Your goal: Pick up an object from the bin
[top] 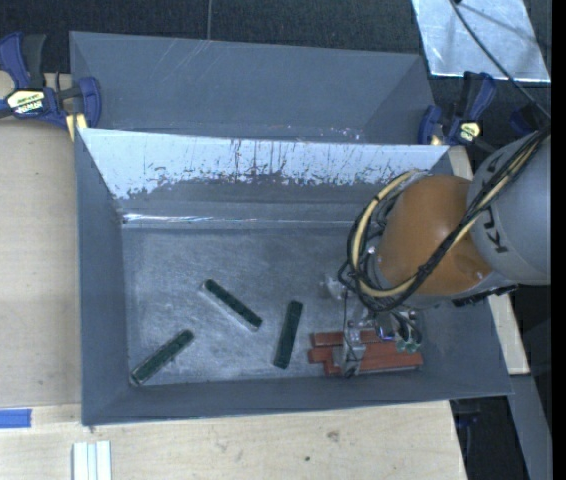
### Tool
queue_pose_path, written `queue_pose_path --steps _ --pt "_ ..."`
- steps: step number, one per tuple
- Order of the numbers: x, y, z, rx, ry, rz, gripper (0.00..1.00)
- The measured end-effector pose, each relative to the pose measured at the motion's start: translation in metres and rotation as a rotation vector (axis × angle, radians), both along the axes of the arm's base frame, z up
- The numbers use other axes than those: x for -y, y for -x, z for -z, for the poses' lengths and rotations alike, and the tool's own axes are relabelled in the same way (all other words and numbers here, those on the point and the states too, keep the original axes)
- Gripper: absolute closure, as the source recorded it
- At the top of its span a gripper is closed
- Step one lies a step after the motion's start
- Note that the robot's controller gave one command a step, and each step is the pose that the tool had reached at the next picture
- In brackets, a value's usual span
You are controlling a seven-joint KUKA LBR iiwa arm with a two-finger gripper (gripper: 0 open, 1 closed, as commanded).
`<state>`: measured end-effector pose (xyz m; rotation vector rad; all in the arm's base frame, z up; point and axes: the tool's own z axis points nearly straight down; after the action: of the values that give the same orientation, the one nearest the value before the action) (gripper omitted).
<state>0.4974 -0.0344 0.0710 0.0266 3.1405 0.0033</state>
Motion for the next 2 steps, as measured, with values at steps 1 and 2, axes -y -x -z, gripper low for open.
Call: queue_pose_path --steps 1,2 --pt "-0.036 -0.002 -0.035 0.006 0.002 -0.188 0.0" --pt "-0.026 0.012 0.001 0.004 0.002 -0.116 0.0"
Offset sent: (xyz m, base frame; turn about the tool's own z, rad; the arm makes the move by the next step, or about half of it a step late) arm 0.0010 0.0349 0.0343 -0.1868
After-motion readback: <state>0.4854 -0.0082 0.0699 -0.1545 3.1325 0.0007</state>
